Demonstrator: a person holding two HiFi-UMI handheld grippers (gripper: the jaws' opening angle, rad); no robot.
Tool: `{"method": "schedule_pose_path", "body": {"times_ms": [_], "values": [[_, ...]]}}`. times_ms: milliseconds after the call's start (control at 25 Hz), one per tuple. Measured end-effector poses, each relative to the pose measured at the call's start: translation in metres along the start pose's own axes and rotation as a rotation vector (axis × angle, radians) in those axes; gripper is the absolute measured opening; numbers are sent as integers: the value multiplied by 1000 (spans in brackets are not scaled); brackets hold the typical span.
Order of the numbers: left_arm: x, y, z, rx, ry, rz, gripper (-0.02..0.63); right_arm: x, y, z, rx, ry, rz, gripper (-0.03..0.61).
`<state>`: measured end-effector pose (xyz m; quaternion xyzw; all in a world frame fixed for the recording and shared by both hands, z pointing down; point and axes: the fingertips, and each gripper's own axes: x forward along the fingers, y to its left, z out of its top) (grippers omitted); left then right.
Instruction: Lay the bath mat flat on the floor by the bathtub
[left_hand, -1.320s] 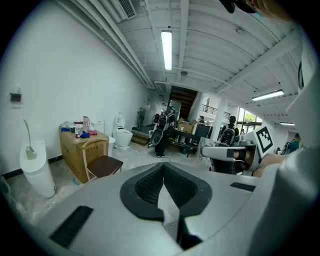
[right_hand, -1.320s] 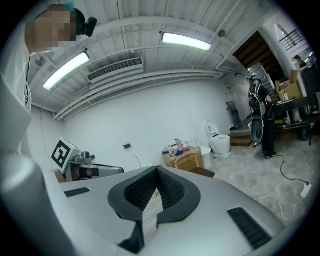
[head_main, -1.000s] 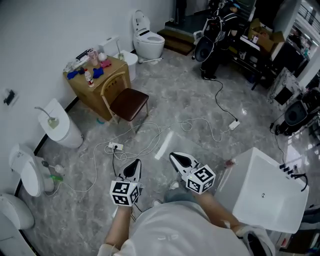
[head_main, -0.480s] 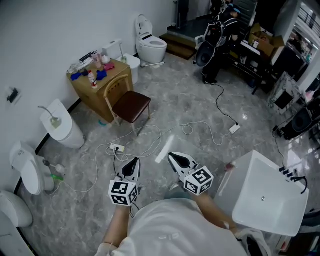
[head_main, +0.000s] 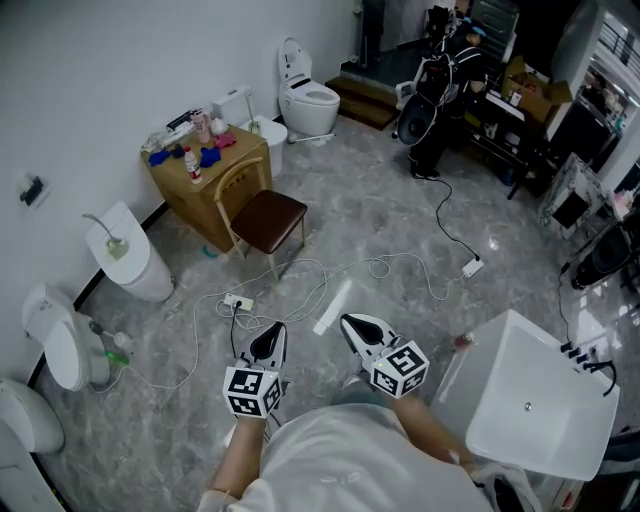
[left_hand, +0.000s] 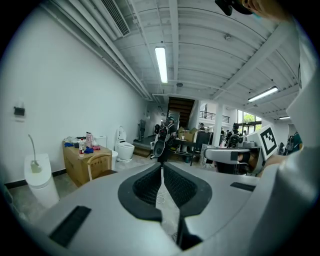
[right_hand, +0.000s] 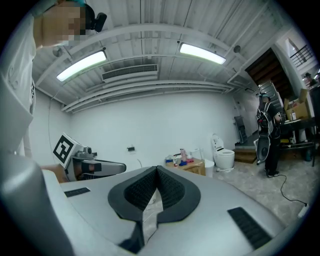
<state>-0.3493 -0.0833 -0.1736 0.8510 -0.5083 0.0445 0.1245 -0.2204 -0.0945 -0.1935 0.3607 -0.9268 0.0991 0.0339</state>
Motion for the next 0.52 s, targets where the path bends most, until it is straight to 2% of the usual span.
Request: {"method": "schedule_pose_path", "body": {"times_ms": [520], "values": [[9, -13, -3, 1, 4, -16, 17, -12, -7, -3, 12, 3, -10, 25]]}}
